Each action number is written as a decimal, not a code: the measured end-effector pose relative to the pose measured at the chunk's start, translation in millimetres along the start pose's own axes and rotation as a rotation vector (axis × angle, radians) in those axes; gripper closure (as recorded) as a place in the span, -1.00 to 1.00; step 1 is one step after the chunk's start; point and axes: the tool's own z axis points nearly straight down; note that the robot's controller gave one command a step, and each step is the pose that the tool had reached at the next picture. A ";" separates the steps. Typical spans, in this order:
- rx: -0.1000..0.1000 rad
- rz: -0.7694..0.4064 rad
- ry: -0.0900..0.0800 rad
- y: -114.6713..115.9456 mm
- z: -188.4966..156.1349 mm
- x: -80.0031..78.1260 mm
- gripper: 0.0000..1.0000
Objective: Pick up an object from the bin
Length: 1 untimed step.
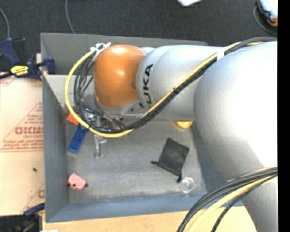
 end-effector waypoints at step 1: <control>0.000 -0.274 -0.006 2.7 -37.5 -2.7 -1.00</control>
Offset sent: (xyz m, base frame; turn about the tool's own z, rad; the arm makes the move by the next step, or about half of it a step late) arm 0.0105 0.0359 -0.0257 -0.5024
